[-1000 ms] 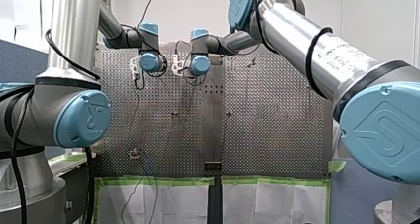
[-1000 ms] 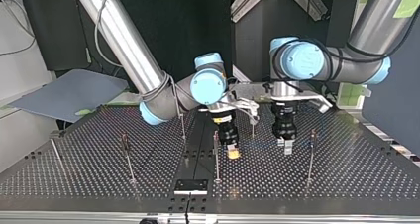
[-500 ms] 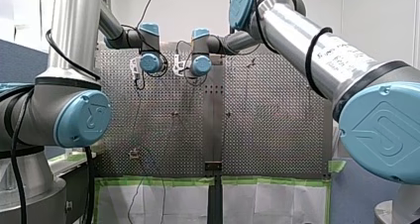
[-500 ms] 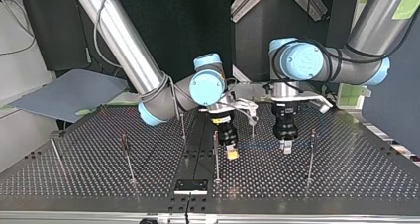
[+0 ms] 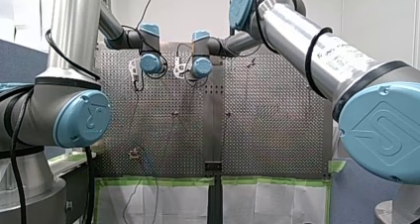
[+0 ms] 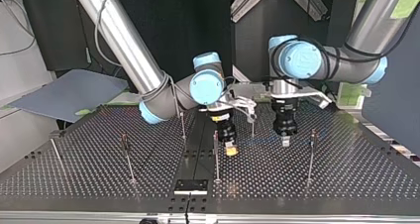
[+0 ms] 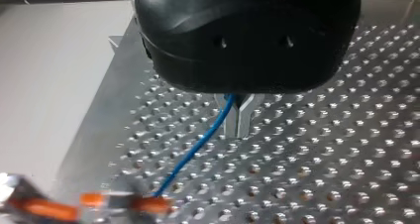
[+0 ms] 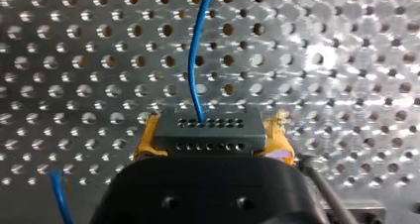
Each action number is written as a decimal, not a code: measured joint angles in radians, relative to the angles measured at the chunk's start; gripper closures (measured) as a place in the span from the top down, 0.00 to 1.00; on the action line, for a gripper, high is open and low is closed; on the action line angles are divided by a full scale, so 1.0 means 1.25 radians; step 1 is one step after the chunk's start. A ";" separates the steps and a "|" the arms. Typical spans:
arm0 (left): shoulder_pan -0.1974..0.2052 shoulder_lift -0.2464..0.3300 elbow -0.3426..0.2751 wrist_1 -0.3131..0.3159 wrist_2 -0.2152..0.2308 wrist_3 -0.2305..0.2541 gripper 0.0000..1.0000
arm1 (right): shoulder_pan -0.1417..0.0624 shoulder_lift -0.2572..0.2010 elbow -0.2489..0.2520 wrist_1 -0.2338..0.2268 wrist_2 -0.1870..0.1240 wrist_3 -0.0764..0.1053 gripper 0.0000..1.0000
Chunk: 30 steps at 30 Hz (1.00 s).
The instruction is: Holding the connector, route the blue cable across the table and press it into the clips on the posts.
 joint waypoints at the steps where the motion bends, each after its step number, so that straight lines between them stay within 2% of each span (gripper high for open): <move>1: -0.001 0.000 -0.005 0.000 -0.001 0.000 0.00 | 0.000 0.000 0.004 0.002 0.000 0.000 0.00; 10: 0.000 0.000 -0.063 0.042 -0.002 -0.009 0.00 | -0.002 -0.001 0.050 0.025 0.000 -0.004 0.00; 14: 0.001 0.000 -0.094 0.071 -0.003 -0.027 0.00 | 0.001 -0.005 0.077 0.030 0.002 -0.005 0.00; 20: 0.005 -0.003 -0.137 0.112 -0.002 -0.062 0.00 | 0.003 -0.032 0.124 0.028 0.010 -0.004 0.00; 25: 0.004 -0.027 -0.174 0.146 -0.002 -0.079 0.00 | 0.009 -0.041 0.157 0.028 0.007 -0.004 0.00; 30: 0.007 -0.061 -0.209 0.175 -0.001 -0.095 0.00 | 0.022 -0.042 0.188 0.028 0.003 -0.007 0.00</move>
